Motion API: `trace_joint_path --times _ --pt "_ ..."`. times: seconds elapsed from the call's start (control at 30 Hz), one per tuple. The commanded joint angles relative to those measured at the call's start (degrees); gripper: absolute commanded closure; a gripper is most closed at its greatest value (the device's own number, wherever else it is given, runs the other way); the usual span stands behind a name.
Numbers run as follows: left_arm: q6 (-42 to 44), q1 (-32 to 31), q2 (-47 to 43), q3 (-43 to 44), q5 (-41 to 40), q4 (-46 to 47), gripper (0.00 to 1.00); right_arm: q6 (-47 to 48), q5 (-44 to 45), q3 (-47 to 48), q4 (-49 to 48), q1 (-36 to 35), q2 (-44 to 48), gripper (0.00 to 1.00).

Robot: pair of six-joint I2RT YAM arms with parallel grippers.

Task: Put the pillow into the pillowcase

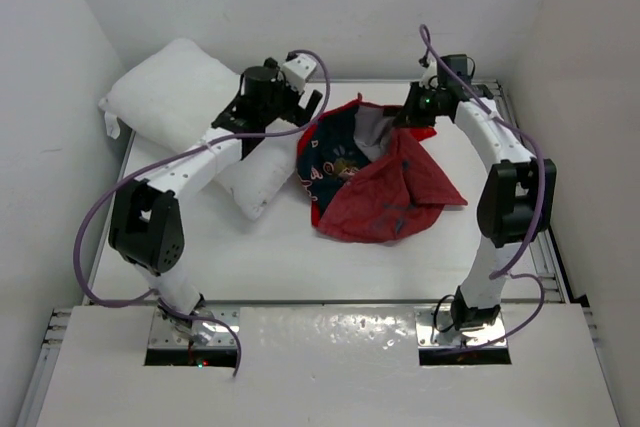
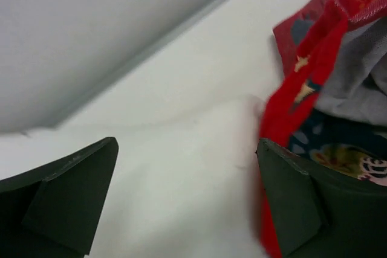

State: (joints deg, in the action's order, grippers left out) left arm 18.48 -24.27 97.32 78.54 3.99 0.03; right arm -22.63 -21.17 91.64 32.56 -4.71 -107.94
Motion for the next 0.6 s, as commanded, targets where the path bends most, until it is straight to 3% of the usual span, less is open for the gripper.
trace_joint_path --times 0.0,0.1,0.27,0.3,0.37,0.4,0.57 --pt "12.7 0.1 -2.7 7.2 1.2 -2.8 0.00 -6.2 -1.5 4.6 -4.3 2.9 -0.3 1.00" --pt "25.4 1.3 -4.2 7.9 6.5 -11.5 0.00 -6.5 -0.3 6.7 -4.2 3.6 -1.7 1.00" --pt "39.4 7.1 -9.4 2.9 17.1 -26.3 0.00 -7.0 1.3 9.4 -4.0 3.7 -3.6 1.00" --pt "50.5 7.7 -10.3 1.9 18.4 -30.1 0.00 -7.2 1.3 9.7 -4.0 3.7 -3.9 1.00" --pt "62.6 8.7 -14.0 -4.0 17.7 -39.2 0.00 -8.0 2.5 10.2 -4.3 3.7 -4.1 1.00" --pt "71.1 8.8 -15.8 -7.1 16.7 -40.4 0.00 -8.3 2.9 10.2 -4.8 3.8 -3.8 1.00" --pt "85.6 9.8 -26.6 -27.2 11.5 -33.5 0.00 -9.7 4.6 8.7 -7.4 4.0 -2.2 1.00"
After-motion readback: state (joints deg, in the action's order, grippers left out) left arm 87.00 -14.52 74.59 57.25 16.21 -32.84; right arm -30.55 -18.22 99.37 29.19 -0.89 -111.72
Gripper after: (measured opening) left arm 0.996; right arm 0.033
